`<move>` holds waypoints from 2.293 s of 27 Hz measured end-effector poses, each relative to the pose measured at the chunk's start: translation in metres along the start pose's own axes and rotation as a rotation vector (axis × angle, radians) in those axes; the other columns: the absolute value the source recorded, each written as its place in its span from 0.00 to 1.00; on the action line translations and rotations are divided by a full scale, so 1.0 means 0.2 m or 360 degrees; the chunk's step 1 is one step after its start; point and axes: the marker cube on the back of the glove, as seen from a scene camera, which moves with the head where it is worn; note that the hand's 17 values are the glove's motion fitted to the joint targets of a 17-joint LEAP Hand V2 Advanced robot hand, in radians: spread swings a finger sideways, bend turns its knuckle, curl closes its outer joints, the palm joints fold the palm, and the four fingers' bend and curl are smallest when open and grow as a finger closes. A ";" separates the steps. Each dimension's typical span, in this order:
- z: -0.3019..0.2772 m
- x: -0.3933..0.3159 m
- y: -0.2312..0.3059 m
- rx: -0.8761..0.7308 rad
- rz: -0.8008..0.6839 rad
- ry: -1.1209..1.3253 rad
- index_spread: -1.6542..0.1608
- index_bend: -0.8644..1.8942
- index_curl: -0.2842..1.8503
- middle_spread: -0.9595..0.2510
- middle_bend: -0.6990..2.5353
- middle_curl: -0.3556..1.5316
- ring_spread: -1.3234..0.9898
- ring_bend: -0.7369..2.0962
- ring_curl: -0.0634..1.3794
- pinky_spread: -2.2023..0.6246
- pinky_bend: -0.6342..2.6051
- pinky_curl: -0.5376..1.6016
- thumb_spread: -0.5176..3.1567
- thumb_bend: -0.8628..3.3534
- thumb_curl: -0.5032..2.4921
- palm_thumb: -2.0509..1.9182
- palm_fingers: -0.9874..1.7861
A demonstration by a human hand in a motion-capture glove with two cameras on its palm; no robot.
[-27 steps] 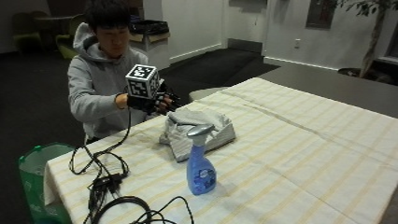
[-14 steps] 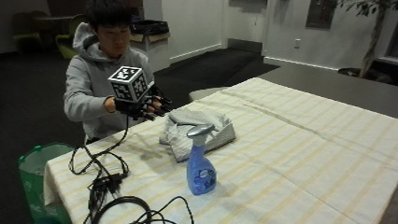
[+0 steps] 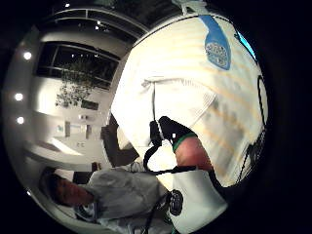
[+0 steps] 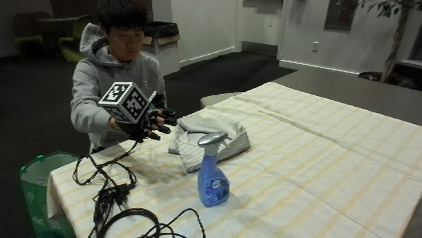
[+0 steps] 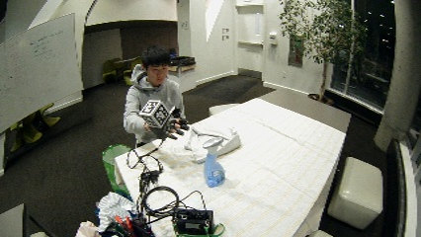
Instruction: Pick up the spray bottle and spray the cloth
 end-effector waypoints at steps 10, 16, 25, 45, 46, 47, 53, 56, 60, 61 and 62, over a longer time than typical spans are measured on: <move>0.01 0.15 -0.14 0.0115 0.0066 -0.0190 0.70 0.35 0.23 0.73 0.29 0.36 0.58 0.35 0.21 0.86 0.33 0.41 0.40 0.20 0.28 0.67 0.36; 0.03 0.23 -0.26 0.0166 0.0120 -0.0440 0.70 0.34 0.22 0.73 0.29 0.36 0.57 0.36 0.21 0.86 0.34 0.41 0.40 0.20 0.29 0.68 0.35; 0.10 0.35 -0.42 0.0257 0.0215 -0.0847 0.71 0.35 0.21 0.73 0.29 0.37 0.57 0.37 0.22 0.86 0.35 0.42 0.39 0.20 0.29 0.68 0.35; 0.28 0.49 -0.66 0.0238 0.0282 -0.0932 0.70 0.35 0.20 0.74 0.29 0.37 0.57 0.37 0.23 0.86 0.35 0.42 0.38 0.20 0.28 0.66 0.34; 0.29 0.49 -0.67 0.0235 0.0282 -0.0936 0.70 0.35 0.20 0.74 0.29 0.37 0.57 0.37 0.23 0.86 0.35 0.42 0.38 0.20 0.28 0.66 0.34; 0.30 0.49 -0.68 0.0230 0.0283 -0.0939 0.70 0.35 0.20 0.74 0.29 0.37 0.57 0.37 0.23 0.86 0.35 0.42 0.38 0.20 0.28 0.66 0.34; 0.35 0.48 -0.74 0.0207 0.0277 -0.0978 0.70 0.35 0.20 0.74 0.29 0.37 0.57 0.37 0.23 0.86 0.35 0.42 0.38 0.20 0.28 0.65 0.34; 0.37 0.48 -0.76 0.0203 0.0276 -0.1025 0.70 0.35 0.20 0.74 0.29 0.37 0.57 0.37 0.23 0.86 0.35 0.42 0.38 0.20 0.28 0.65 0.34; 0.40 0.47 -0.79 0.0191 0.0276 -0.1054 0.69 0.35 0.20 0.74 0.29 0.37 0.57 0.37 0.23 0.86 0.35 0.42 0.38 0.20 0.28 0.65 0.34; 0.41 0.47 -0.80 0.0188 0.0275 -0.1055 0.69 0.35 0.20 0.74 0.29 0.37 0.57 0.37 0.23 0.86 0.35 0.42 0.38 0.20 0.28 0.65 0.34; 0.41 0.47 -0.80 0.0184 0.0275 -0.1054 0.69 0.35 0.20 0.74 0.29 0.37 0.57 0.37 0.23 0.86 0.35 0.42 0.38 0.20 0.28 0.65 0.34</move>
